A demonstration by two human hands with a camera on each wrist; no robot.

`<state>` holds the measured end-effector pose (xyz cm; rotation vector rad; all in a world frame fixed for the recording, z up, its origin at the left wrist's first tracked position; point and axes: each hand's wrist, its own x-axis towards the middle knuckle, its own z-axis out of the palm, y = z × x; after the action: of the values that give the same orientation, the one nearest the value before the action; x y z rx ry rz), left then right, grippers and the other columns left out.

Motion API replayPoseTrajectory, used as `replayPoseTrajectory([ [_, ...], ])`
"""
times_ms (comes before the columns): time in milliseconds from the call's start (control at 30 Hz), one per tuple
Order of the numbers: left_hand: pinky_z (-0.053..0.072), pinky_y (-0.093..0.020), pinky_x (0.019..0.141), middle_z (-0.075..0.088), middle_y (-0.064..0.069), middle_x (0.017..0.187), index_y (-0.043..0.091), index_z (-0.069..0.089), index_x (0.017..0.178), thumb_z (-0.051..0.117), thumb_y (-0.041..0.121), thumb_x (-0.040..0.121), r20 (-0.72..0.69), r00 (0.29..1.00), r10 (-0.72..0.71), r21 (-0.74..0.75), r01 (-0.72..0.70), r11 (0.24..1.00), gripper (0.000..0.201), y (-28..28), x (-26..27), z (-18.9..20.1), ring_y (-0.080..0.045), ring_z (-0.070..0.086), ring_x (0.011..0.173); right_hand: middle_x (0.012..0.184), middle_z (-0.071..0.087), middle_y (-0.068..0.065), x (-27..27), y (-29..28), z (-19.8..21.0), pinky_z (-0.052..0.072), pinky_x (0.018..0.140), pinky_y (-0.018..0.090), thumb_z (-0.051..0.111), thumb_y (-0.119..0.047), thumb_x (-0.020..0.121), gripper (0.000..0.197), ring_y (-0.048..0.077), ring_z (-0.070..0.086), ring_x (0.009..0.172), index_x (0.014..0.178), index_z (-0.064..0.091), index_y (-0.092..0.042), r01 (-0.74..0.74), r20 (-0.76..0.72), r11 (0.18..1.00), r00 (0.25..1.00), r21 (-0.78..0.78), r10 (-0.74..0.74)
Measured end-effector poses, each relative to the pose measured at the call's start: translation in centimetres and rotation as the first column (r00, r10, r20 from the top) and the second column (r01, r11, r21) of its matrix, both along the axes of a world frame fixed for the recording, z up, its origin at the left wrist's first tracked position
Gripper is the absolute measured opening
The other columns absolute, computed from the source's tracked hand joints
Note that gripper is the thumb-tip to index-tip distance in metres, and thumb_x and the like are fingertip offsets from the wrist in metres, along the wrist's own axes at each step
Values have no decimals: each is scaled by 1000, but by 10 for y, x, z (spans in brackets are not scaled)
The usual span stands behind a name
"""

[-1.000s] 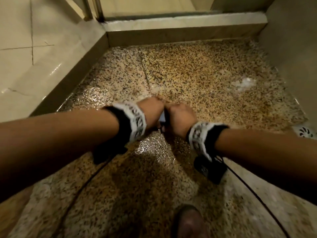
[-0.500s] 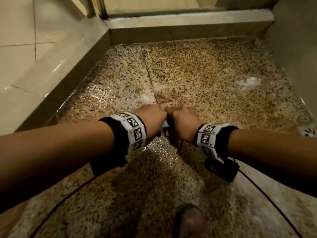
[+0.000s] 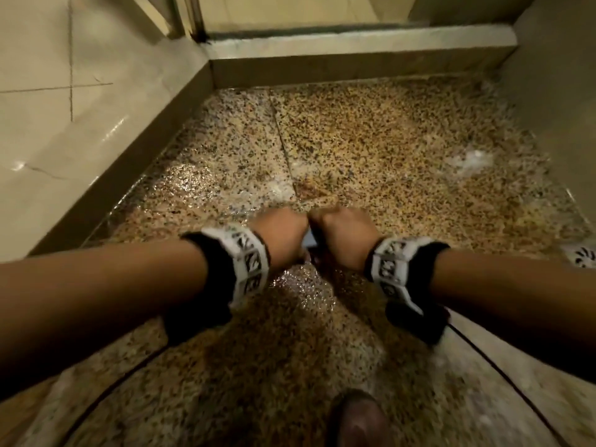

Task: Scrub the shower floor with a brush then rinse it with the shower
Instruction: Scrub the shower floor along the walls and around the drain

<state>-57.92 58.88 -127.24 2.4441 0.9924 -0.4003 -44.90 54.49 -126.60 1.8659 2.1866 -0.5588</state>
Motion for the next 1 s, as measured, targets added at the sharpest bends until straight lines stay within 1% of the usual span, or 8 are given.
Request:
replayPoseTrajectory([
  [200, 45, -26, 63, 49, 5, 65, 18, 54, 78, 73, 27, 81, 20, 999, 28, 28, -29, 999, 21, 12, 9, 9, -13, 53, 61, 77, 60, -2, 0, 1, -3, 55, 76, 35, 73, -25, 81, 20, 17, 56, 67, 80, 53, -24, 154, -76, 988, 985, 3, -154],
  [333, 47, -25, 66, 56, 6, 75, 15, 60, 93, 71, 27, 83, 12, 1000, 23, -48, -22, 999, 20, -13, -7, 0, -12, 56, 67, 91, 63, 2, 1, -21, -4, 54, 78, 37, 71, -30, 80, 23, 23, 60, 79, 93, 56, -18, 53, -41, 999, 998, -5, -54],
  [400, 46, -25, 63, 55, 6, 69, 14, 63, 99, 67, 26, 86, 39, 996, 81, 33, -82, 996, 18, 12, 7, 12, -11, 56, 61, 87, 61, 2, 1, 9, 0, 54, 80, 37, 66, -26, 87, 12, 22, 59, 78, 89, 57, -19, 114, -36, 993, 993, 40, -113],
  [500, 45, -29, 68, 66, -7, 88, 10, 65, 99, 65, 24, 87, -17, 1000, 22, 108, -20, 994, 19, 33, 28, 31, -24, 63, 77, 93, 65, 10, 8, 37, 0, 52, 81, 36, 65, -30, 89, 15, 28, 62, 86, 90, 63, -15, 190, -21, 980, 982, 65, -189],
  [600, 45, -25, 59, 61, 1, 76, 10, 65, 97, 68, 29, 85, -23, 1000, 8, -6, -8, 1000, 23, 5, 25, 22, -12, 54, 59, 90, 67, 3, 17, -4, 0, 54, 80, 35, 70, -29, 83, 15, 24, 64, 82, 92, 64, -18, 154, -76, 988, 985, -23, -156],
  [733, 47, -30, 73, 65, -9, 93, 12, 63, 107, 71, 30, 83, -41, 990, -138, -116, 132, 984, 31, -40, 35, 11, -25, 64, 89, 107, 66, 7, 36, -60, -1, 48, 80, 33, 68, -38, 76, 38, 30, 62, 97, 106, 61, -16, 67, 10, 993, 998, -93, -66],
  [867, 45, -28, 65, 61, -1, 71, 18, 62, 74, 72, 27, 80, 2, 998, -65, -34, 65, 997, 15, -4, 56, 14, -27, 66, 83, 102, 67, 10, 43, -20, 2, 47, 76, 33, 65, -32, 82, 24, 31, 64, 95, 98, 62, -16, 200, 20, 980, 980, -8, -200],
  [1000, 50, -34, 76, 68, -15, 98, 10, 66, 98, 67, 20, 84, 41, 995, -89, 103, 84, 991, 18, 18, 74, 24, -32, 65, 90, 95, 67, 10, 51, 6, -4, 53, 79, 36, 68, -31, 82, 18, 30, 64, 89, 93, 63, -18, 323, -10, 944, 946, 70, -324],
])
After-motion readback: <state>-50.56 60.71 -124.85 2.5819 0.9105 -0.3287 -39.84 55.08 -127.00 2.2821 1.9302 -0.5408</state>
